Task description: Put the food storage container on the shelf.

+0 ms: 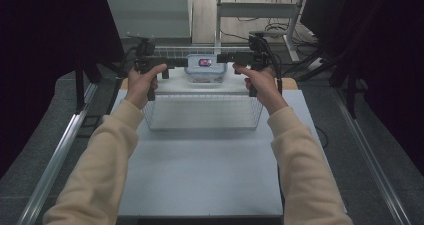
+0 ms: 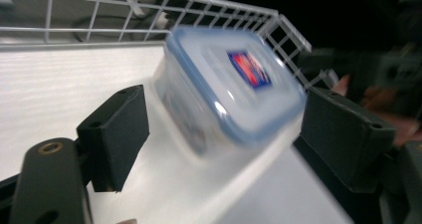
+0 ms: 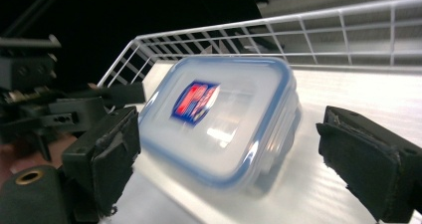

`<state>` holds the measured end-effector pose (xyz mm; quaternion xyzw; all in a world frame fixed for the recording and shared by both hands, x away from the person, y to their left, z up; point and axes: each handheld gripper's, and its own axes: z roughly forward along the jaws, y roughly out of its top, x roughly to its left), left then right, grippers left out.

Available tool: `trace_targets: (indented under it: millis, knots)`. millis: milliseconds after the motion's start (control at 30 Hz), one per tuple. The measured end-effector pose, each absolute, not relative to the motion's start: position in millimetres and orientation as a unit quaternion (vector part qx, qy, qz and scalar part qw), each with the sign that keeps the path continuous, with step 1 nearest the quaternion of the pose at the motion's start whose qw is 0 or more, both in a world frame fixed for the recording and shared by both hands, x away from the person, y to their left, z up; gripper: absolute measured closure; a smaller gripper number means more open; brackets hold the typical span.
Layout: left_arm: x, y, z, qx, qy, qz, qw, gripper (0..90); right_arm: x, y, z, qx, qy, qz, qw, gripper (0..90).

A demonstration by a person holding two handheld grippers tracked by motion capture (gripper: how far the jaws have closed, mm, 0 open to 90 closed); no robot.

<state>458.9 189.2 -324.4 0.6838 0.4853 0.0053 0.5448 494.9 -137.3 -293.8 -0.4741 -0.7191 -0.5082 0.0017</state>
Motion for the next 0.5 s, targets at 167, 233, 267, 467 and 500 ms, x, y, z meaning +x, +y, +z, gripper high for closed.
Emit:
trace_targets:
  millis: [167,233,267,467,500]
  knots:
    - [420.7,194.7,-325.6,0.692,0.458,0.01,0.558,18.3,467.5,-150.4,-292.3,-0.425,-0.748,-0.509,-0.026,10.1]
    - [404.2,196.8,-328.2,0.699,0.448,0.022,0.557,18.1,455.2,-156.8,-293.5,-0.409,-0.758,-0.507,-0.041,10.7]
    - [395.7,197.7,-329.7,0.703,0.444,0.031,0.554,18.0,448.9,-160.3,-294.6,-0.402,-0.761,-0.507,-0.047,11.1]
    - [352.7,202.2,-349.6,0.738,0.439,0.057,0.509,18.6,410.2,-178.0,-308.7,-0.374,-0.792,-0.478,-0.065,14.4]
    - [346.9,202.4,-355.4,0.747,0.437,0.057,0.499,18.6,403.7,-180.3,-312.3,-0.369,-0.798,-0.472,-0.068,14.7]
